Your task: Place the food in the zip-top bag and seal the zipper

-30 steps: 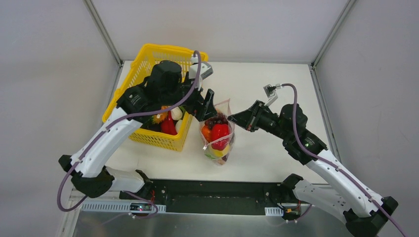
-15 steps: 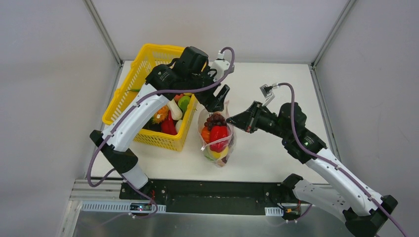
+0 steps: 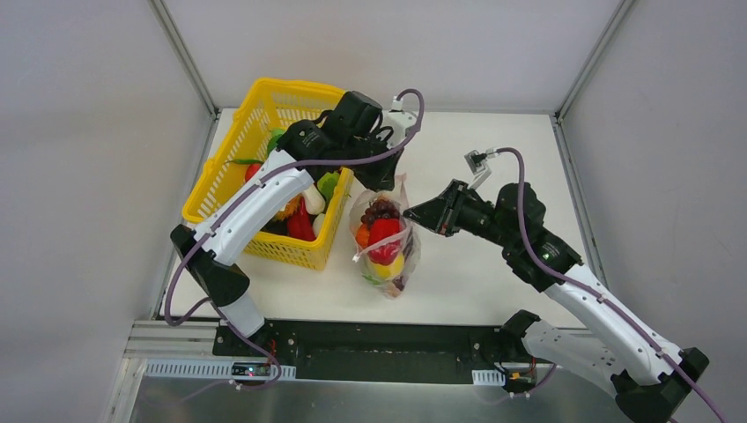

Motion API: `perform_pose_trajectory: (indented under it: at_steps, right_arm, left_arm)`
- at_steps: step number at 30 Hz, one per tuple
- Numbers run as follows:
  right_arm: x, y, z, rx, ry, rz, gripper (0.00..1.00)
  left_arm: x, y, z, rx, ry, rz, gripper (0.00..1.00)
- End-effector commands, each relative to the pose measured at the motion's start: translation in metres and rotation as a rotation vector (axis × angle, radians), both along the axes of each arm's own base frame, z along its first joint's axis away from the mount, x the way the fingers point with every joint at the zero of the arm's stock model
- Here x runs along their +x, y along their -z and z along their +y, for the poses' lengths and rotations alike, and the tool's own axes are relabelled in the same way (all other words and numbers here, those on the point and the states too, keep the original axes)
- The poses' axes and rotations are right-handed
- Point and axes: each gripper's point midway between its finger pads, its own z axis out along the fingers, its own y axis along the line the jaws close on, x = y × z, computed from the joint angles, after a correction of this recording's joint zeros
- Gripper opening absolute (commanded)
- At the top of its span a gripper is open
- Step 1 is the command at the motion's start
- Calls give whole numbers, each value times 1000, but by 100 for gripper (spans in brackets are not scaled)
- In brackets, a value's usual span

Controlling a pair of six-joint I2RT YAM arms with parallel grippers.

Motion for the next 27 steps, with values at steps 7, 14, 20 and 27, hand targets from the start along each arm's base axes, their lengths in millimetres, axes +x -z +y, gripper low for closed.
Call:
perform_pose_trajectory:
  at_steps: [7,14,20,27]
  right_arm:
    - [7,-35,-33,-45,149,-132,81]
    - [-22,-25,-30,-82,2,-149,76]
    - [-26,-9,-27,-106,-23,-197,75]
    - [-14,13,-41,-155,86,-241,88]
  left_arm:
    - [33,-62,31,-322,-515,-59,0]
    - [40,-89,42,-474,-680,-45,0]
    - [49,-94,56,-601,-871,22,0]
    - [57,-98,63,-716,-983,47,0]
